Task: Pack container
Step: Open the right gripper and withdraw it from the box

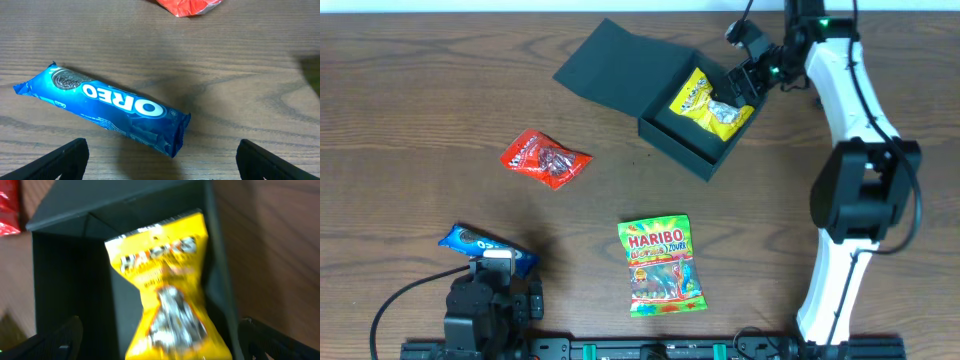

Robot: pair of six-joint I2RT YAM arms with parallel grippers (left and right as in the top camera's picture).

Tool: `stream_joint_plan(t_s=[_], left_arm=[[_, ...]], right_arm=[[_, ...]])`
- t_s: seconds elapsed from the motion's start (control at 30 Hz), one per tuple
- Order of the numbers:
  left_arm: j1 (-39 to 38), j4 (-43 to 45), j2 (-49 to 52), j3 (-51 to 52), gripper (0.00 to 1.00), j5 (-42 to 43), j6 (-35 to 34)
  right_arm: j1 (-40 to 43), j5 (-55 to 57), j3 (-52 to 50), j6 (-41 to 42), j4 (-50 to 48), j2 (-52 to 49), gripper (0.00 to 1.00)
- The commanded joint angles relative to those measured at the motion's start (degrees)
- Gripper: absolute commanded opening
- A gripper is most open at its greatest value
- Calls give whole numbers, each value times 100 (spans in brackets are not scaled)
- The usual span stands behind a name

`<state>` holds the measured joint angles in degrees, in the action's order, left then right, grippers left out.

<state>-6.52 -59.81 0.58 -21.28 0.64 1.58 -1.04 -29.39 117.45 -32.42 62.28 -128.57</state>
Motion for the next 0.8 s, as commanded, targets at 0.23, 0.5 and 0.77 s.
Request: stream_joint_plan(t_s=[0.23,0.5,0.77], left_arm=[[9,-140,-35,155,95,-61,81],[9,-140,-35,155,96,-61,81],[9,-140,-35,155,95,-63,81]], right_arm=[[306,2402,131,2413,369,376,99],[507,1801,-439,3265,212,374,99],[166,1847,-905,3692,-260,372,99]])
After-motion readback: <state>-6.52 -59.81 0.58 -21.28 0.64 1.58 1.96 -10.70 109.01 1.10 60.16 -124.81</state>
